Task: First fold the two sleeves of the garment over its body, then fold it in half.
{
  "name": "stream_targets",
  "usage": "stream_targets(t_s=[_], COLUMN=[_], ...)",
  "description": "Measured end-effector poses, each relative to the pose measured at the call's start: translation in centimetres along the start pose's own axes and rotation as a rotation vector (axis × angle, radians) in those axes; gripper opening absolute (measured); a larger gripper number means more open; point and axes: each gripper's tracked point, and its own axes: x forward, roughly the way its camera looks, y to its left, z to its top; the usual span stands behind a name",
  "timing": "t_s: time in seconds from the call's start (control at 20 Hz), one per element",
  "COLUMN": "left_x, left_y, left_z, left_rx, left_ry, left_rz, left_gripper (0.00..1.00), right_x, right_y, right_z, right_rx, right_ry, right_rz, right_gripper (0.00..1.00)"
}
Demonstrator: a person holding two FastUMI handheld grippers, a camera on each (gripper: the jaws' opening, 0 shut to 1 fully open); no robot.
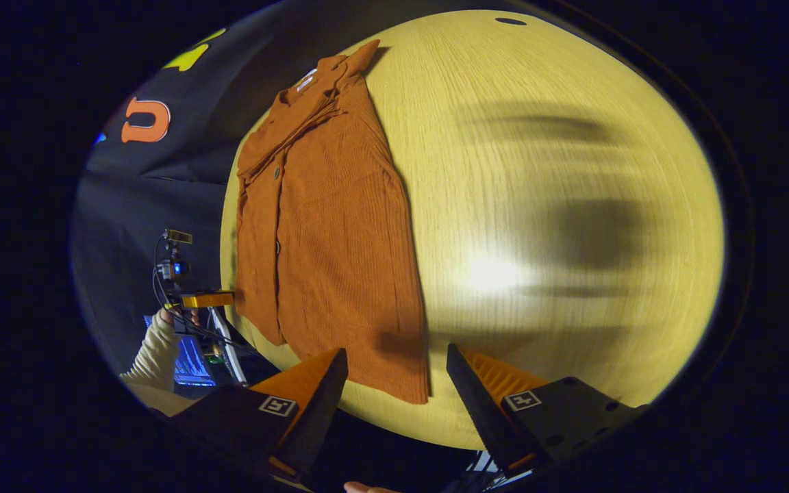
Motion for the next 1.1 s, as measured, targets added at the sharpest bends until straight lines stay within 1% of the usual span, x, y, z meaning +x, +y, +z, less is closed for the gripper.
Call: stream_targets(t_s=[0.05,0.1,0.15,0.2,0.25,0.3,0.35,0.4,0.45,0.5,0.55,0.6,0.65,0.7,0.8,0.85,0.9,1.05,1.1], left_x=[-0.1,0.0,0.2,0.5,1.0,1.1,1.4,1.4,1.3,1.3,1.3,1.3,1.3,1.3,1.1,0.9,0.5,-0.8,-1.2], left_y=[-0.1,-0.3,-0.4,-0.2,0.0,0.0,0.0,0.1,0.4,0.7,0.8,0.7,0.7,0.6,0.3,-0.1,-0.3,-1.6,-1.9], left_z=[-0.2,-0.4,-0.6,-0.6,-0.3,0.3,0.3,0.4,0.4,0.3,0.2,0.1,-0.3,-0.6,-0.4,-0.4,-0.3,0.2,0.5], left_rx=[0.004,0.004,0.004,0.007,0.005,-0.008,-0.019,-0.029,-0.034,-0.038,-0.044,-0.041,-0.038,-0.042,-0.050,-0.037,-0.020,0.008,0.028], left_ry=[0.002,0.003,0.009,0.008,0.007,0.004,-0.002,-0.006,-0.013,-0.018,-0.021,-0.027,-0.030,-0.027,-0.037,-0.043,-0.055,-0.087,-0.098], left_rz=[-0.001,-0.003,0.001,0.021,0.039,0.045,0.054,0.065,0.081,0.099,0.112,0.117,0.123,0.129,0.142,0.138,0.147,0.150,0.163], left_gripper=[0.88,0.76,0.74,0.72,0.61,0.53,0.41,0.38,0.33,0.29,0.16,0.12,0.06,0.05,0.04,0.04,0.03,0.03,0.03], right_x=[0.5,0.9,1.4,1.7,2.1,2.2,2.4,2.6,2.8,3.1,4.6,3.5,3.4,3.5,3.3,2.4,3.4,2.4,1.9], right_y=[0.5,0.8,1.3,1.4,1.3,1.7,2.0,2.4,2.6,1.7,1.9,2.3,2.4,2.4,2.4,1.8,1.5,2.7,3.2], right_z=[0.1,-0.1,-0.1,-0.2,-0.2,-0.3,-0.4,-0.4,-0.4,-0.2,-0.2,0.2,0.3,0.3,0.2,-0.2,0.7,0.5,0.4], right_rx=[0.014,0.019,0.014,-0.001,-0.012,-0.016,-0.021,-0.023,-0.034,-0.067,-0.067,-0.069,-0.072,-0.078,-0.092,-0.099,-0.091,-0.081,-0.082], right_ry=[0.003,0.008,0.017,0.020,0.021,0.026,0.032,0.038,0.046,0.040,0.033,0.033,0.039,0.041,0.041,0.028,0.016,-0.005,-0.013], right_rz=[0.015,0.019,0.028,0.013,-0.002,0.002,0.010,0.018,0.019,-0.042,-0.022,-0.024,-0.022,-0.023,-0.022,-0.055,-0.050,0.002,0.018], right_gripper=[0.92,0.84,0.83,0.76,0.71,0.55,0.47,0.49,0.46,0.46,0.27,0.08,0.13,0.10,0.10,0.10,0.02,0.02,0.02])
